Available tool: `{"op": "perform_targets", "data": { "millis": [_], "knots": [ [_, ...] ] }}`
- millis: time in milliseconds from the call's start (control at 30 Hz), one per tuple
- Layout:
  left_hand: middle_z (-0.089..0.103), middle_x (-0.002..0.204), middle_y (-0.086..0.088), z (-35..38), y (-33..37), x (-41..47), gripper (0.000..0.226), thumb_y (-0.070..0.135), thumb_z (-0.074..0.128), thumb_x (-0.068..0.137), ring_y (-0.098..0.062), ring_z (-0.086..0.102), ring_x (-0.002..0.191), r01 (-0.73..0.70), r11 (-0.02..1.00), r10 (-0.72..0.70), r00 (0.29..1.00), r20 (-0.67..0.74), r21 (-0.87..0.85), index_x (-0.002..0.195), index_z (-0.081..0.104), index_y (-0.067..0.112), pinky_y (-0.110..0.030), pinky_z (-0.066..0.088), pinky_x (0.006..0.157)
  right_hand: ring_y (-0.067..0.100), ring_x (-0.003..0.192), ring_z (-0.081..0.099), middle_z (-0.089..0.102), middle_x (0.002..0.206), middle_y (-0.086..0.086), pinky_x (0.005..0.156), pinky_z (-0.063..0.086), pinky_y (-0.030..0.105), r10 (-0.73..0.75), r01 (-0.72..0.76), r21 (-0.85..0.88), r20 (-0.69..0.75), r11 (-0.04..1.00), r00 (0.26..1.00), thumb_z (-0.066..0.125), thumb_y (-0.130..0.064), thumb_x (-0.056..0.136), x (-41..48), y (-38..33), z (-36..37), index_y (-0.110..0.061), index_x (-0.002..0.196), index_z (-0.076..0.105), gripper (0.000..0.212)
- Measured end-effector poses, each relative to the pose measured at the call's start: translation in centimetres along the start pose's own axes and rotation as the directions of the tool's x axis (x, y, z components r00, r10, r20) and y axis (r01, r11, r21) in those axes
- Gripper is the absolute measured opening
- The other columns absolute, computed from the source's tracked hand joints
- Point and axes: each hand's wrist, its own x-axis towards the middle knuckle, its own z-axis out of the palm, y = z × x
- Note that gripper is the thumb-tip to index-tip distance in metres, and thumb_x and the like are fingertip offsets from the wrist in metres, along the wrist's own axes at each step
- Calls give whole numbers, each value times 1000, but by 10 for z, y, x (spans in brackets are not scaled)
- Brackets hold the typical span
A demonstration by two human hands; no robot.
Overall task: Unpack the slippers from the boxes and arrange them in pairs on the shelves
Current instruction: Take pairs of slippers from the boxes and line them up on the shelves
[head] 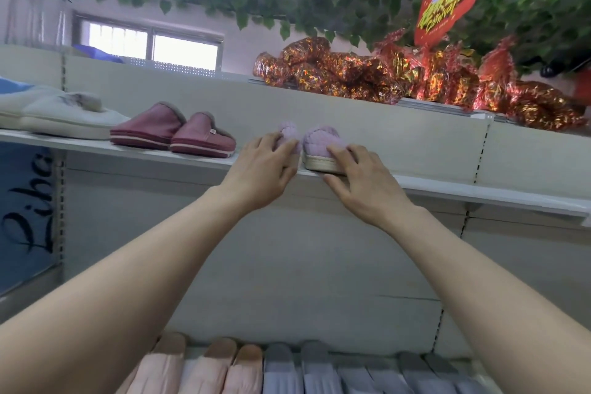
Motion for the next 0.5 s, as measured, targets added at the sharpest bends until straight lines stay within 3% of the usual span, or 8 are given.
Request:
{"op": "perform_targets", "data": {
  "millis": [233,333,500],
  "knots": [
    [54,130,-14,-16,40,-99,38,25,57,91,-33,48,120,-159,987,161,980,-118,27,127,59,12,-38,36,104,38,123,47,50,133,20,105,40,46,-145,141,-57,-63,988,987,37,-48,94,-107,5,-14,-13,140,48,59],
    [56,127,-12,-8,62,-170,34,25,53,95,-31,49,120,-110,993,106,991,-83,-42,126,60,13,-35,37,102,38,122,47,52,130,21,103,40,47,-141,140,-16,-27,990,990,41,-42,98,-190,-3,2,-10,139,48,53],
    [60,121,-13,31,94,-306,31,19,54,94,-34,54,111,52,986,-36,994,102,-156,122,63,11,-36,39,98,36,114,53,59,122,18,98,42,44,-80,57,179,123,982,989,49,-30,100,-351,-26,48,-6,132,55,40]
  ]
}}
